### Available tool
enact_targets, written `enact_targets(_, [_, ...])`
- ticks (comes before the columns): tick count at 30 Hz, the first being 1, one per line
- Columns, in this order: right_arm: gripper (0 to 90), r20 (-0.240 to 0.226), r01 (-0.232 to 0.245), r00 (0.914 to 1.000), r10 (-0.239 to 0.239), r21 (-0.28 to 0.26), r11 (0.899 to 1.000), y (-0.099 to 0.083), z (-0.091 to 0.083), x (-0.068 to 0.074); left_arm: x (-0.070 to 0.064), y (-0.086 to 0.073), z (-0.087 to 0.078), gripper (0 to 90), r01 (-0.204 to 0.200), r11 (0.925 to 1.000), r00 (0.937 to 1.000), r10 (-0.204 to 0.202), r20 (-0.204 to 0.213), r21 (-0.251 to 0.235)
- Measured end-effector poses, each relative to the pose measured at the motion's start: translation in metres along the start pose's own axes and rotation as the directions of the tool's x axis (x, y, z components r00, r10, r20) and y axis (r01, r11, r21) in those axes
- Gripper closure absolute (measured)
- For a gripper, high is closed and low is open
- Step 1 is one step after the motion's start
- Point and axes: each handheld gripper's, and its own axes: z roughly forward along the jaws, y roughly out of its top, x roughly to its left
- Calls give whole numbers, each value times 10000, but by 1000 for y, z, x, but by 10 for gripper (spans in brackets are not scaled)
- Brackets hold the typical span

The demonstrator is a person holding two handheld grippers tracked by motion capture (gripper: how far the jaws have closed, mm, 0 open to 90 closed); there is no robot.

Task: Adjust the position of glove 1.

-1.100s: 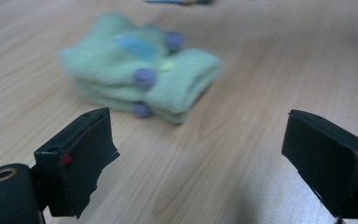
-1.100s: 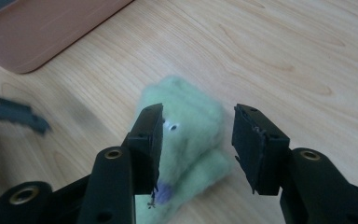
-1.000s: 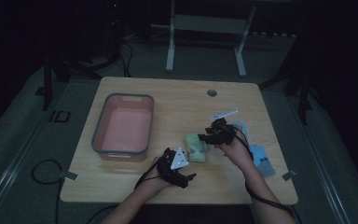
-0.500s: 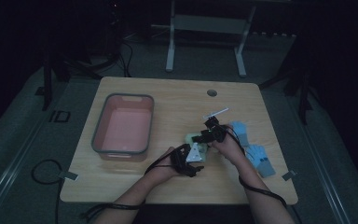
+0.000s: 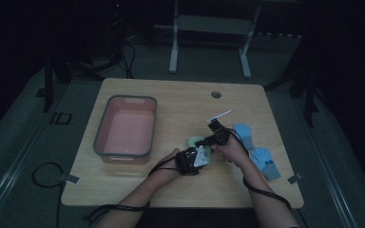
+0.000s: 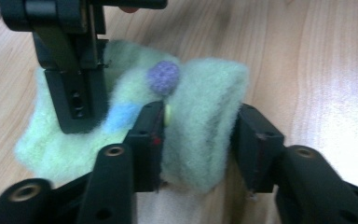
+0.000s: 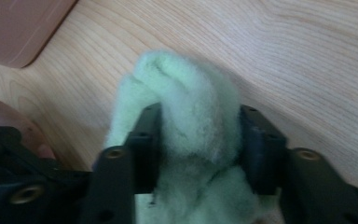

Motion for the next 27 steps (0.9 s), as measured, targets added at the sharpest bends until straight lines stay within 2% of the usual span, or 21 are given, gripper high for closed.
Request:
enact_targets(1, [598, 6, 72, 10000, -72, -22, 10000, 0, 0, 1, 2, 1, -1, 632, 17, 10000, 10000, -17, 52, 26])
enact_targets(3, [677, 220, 361, 9991, -356, -215, 9991, 0, -4, 7, 4, 4, -3, 708, 41, 10000, 9999, -42, 94, 90])
enact_targets(5, [692, 309, 470, 9985, -461, -296, 9985, 0, -7, 8, 7, 7, -5, 723, 101, 9997, 9997, -106, 232, 242])
enact_targets(10, [706, 393, 557, 9978, -537, -510, 9971, 3, -15, 13, 13, 13, -14, 736, 134, 9996, 9992, -143, 362, 249])
enact_targets(15, [707, 216, 698, 9974, -680, -926, 9933, 10, -29, 22, 23, 19, -30, 736, 151, 9997, 9983, -161, 556, 176])
enact_targets(22, [712, 94, 916, 9958, -911, -1075, 9900, 19, -40, 36, 34, 22, -53, 738, 160, 9998, 9973, -168, 721, 117])
enact_targets(27, [712, -38, 1095, 9938, -1108, -1245, 9862, 27, -46, 46, 41, 23, -67, 739, 126, 9998, 9979, -136, 631, 173])
